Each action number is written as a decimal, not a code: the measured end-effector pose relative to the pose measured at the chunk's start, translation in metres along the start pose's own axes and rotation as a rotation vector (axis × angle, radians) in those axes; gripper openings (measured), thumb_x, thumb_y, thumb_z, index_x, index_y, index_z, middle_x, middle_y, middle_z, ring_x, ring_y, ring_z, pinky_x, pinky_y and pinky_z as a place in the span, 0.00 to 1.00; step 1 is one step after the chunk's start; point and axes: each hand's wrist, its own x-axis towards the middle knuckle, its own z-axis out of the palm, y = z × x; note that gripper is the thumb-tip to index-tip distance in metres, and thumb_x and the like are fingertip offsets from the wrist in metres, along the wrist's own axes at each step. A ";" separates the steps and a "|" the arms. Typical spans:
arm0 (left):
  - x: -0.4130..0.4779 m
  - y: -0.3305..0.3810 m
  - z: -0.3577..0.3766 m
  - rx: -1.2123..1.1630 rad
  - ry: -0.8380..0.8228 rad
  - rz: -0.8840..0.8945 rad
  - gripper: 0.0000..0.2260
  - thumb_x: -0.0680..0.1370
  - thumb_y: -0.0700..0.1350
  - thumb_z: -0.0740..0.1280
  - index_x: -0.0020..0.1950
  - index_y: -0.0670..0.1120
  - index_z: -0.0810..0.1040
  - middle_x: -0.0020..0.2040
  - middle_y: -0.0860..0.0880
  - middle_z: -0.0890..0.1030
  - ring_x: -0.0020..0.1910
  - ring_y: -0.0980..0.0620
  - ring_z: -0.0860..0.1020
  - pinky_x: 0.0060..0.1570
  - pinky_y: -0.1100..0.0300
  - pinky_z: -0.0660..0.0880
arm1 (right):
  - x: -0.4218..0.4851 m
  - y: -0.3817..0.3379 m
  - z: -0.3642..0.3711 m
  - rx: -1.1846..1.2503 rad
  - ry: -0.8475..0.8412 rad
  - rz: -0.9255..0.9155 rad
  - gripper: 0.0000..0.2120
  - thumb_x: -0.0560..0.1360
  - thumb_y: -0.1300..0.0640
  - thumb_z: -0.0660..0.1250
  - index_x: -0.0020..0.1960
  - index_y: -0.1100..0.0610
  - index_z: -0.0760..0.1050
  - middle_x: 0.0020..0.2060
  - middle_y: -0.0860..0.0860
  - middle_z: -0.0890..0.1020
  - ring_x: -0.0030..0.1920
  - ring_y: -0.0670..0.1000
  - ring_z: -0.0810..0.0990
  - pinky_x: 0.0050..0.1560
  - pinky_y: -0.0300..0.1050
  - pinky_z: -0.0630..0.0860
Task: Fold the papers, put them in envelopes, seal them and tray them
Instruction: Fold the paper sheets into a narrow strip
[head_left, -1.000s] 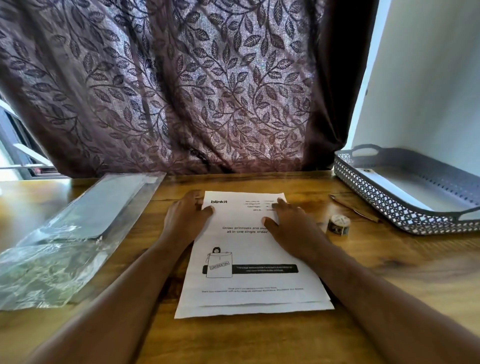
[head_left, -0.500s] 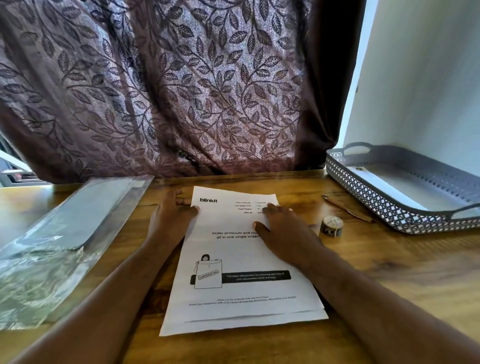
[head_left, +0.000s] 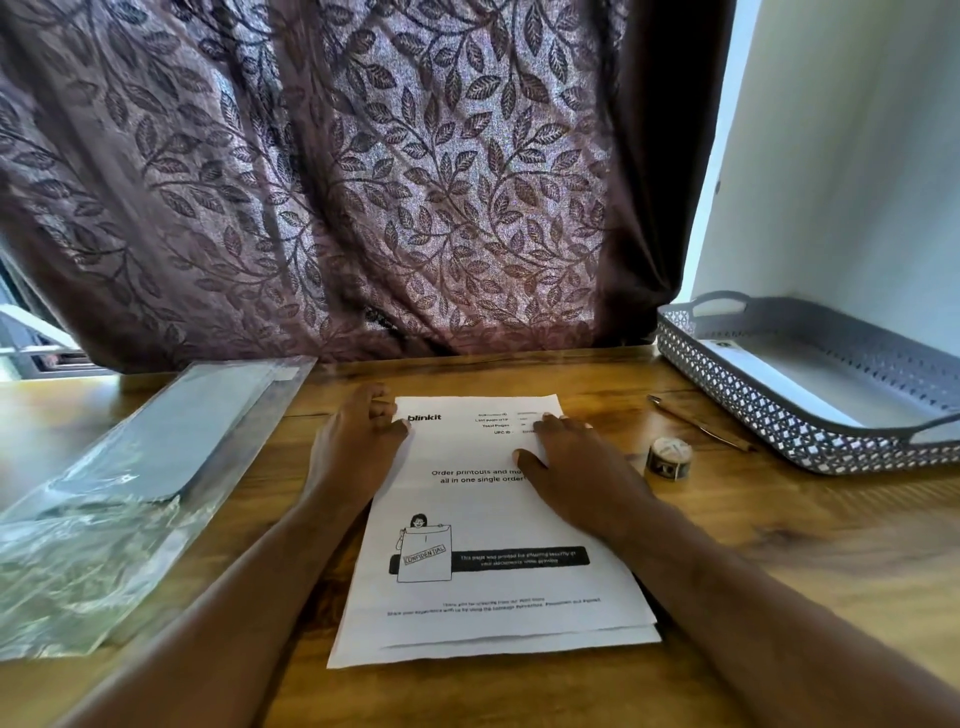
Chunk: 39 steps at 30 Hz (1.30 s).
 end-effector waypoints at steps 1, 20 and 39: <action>0.000 0.001 0.000 0.024 -0.014 -0.012 0.17 0.76 0.47 0.70 0.64 0.48 0.74 0.57 0.46 0.83 0.56 0.41 0.80 0.49 0.54 0.73 | 0.000 0.000 0.000 -0.002 -0.002 0.001 0.26 0.84 0.44 0.55 0.76 0.59 0.65 0.73 0.56 0.71 0.73 0.57 0.68 0.71 0.50 0.66; 0.010 -0.009 0.001 -0.133 -0.136 -0.108 0.14 0.75 0.52 0.71 0.61 0.56 0.78 0.51 0.58 0.84 0.50 0.53 0.82 0.54 0.48 0.80 | 0.000 -0.001 -0.002 -0.019 -0.006 -0.008 0.27 0.84 0.43 0.54 0.77 0.57 0.63 0.76 0.54 0.67 0.75 0.58 0.64 0.74 0.52 0.63; 0.001 -0.004 -0.014 -0.635 -0.102 -0.033 0.06 0.80 0.39 0.67 0.55 0.47 0.81 0.50 0.49 0.87 0.46 0.49 0.86 0.45 0.51 0.82 | 0.006 0.014 -0.006 0.956 0.394 0.161 0.21 0.77 0.64 0.67 0.68 0.54 0.72 0.58 0.48 0.84 0.57 0.48 0.84 0.57 0.51 0.82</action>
